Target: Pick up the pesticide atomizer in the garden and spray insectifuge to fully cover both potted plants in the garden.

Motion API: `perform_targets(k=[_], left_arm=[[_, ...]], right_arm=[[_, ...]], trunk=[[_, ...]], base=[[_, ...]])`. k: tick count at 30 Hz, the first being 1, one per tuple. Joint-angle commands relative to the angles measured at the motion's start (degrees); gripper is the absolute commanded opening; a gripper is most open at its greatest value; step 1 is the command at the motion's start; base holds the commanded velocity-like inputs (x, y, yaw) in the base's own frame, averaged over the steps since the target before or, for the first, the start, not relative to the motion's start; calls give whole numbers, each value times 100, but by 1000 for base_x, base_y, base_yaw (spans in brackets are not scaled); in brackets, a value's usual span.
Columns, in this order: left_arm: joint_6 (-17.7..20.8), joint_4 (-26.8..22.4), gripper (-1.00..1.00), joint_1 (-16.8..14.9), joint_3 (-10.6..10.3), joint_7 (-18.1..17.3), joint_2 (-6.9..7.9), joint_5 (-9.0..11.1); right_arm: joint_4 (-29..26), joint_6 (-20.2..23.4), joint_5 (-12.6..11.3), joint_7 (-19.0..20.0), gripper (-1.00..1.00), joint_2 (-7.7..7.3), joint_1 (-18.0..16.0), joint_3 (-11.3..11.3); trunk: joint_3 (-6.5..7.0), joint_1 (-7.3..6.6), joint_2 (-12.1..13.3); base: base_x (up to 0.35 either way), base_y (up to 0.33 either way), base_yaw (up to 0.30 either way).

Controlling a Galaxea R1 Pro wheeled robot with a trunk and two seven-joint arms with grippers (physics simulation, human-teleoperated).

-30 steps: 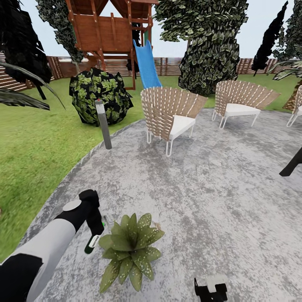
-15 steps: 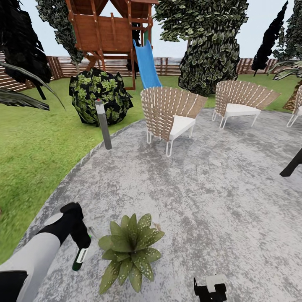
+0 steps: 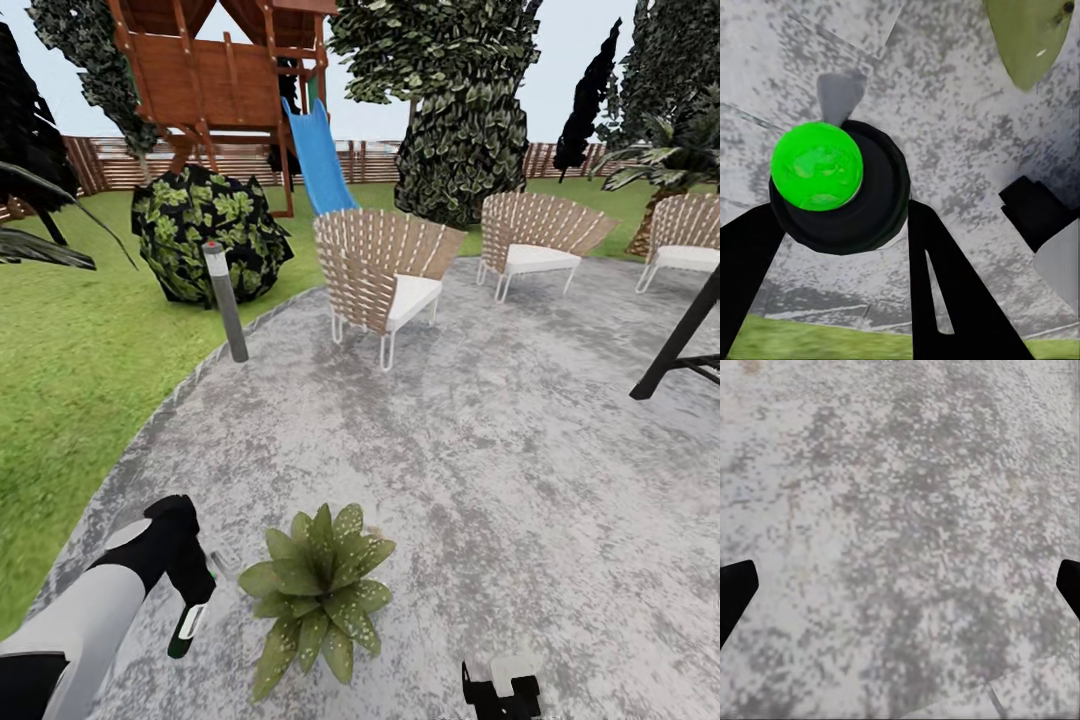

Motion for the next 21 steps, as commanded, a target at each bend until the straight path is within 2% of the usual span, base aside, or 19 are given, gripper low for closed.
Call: perform_targets(k=[1, 3, 4, 6, 7, 9, 11, 13, 16, 18, 21], left_arm=[[55, -11, -100, 97, -11, 7, -18, -13], [47, 0, -100, 321, -3, 310, -18, -8], [47, 4, -100, 355, -2, 375, -11, 73], [34, 62, -100, 412, 14, 941, 45, 632], [24, 153, -100, 461, 22, 1199, 52, 847], [-66, 370, -100, 517, 24, 1685, 51, 1072], [-446, 573, -100, 532, 55, 1934, 34, 1133], [-592, 577, -100, 536, 213, 1990, 11, 1139], [-651, 576, -100, 537, 373, 2033, 47, 1133], [-668, 624, -100, 544, 386, 2313, 92, 1131], [-666, 612, -100, 545, 395, 2572, 47, 1150]], right_arm=[[11, -15, -25, -36, 100, 1, -6, 49], [12, -14, -25, -36, 100, 1, -6, 49], [11, -14, -25, -36, 100, 1, -6, 49], [16, -12, -24, -36, 100, 1, -6, 49], [17, -13, -24, -36, 100, 1, -6, 49], [16, -12, -25, -36, 100, 1, -6, 49], [17, -11, -21, -34, 100, 3, -6, 49], [17, -10, -19, -29, 100, 2, -6, 49], [17, -10, -17, -27, 100, 2, -6, 49], [17, -10, -19, -27, 100, 1, -6, 49], [17, -10, -17, -27, 100, 8, -6, 49]], trunk=[[-1, 0, -2], [3, 0, -2], [4, 0, -2], [4, 0, -2], [4, 0, -2], [4, 0, -2], [4, 0, -2], [4, 0, -2], [4, 0, -2], [4, 0, -2], [4, 0, -2]], base=[[182, 279, -258], [127, 153, -153], [19, 23, -26], [6, 7, -8], [2, 2, -2], [0, 0, -1], [0, 0, 0], [0, 0, 0], [0, 0, 0], [0, 0, 0], [0, 0, 0]])
